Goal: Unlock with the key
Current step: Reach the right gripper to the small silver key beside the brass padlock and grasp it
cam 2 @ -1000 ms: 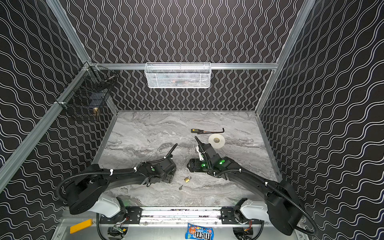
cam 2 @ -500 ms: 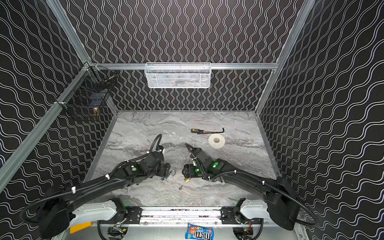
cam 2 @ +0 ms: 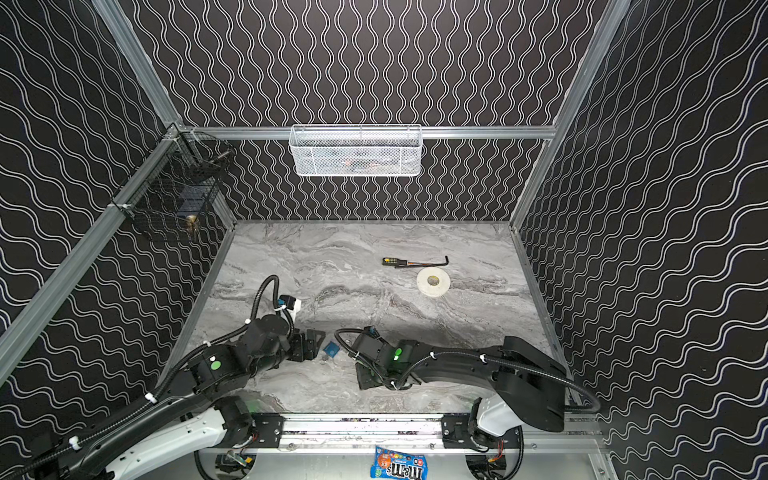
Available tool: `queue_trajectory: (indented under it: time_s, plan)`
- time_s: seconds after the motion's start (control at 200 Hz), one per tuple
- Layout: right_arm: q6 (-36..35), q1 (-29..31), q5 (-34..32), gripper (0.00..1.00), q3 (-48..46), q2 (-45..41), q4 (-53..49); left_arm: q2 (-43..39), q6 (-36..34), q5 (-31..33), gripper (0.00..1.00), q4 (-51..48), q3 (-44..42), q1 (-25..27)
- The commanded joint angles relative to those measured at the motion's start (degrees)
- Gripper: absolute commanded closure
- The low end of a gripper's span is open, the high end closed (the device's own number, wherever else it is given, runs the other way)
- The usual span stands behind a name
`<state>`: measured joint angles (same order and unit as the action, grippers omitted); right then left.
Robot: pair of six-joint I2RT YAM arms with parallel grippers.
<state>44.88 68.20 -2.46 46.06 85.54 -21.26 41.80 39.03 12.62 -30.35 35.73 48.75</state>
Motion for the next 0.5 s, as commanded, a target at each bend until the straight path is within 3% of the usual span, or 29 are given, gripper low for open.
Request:
queue_trajectory:
  time_s: [0.0, 0.24, 0.495]
  plan:
    - [-4.01, 0.56, -0.91, 0.46, 1.12, 1.48, 2.93, -2.15, 3.03, -0.76, 0.13, -2.04, -0.61, -0.06]
    - [-7.64, 0.62, -1.32, 0.59, 2.14, 4.49, 2.71, -5.47, 6.24, -0.84, 0.13, -2.36, -2.47, -0.03]
    - [-8.36, 1.4, -1.91, 0.67, 1.4, 5.71, 4.03, -6.03, 7.52, -0.11, 0.13, -2.0, -3.2, -0.06]
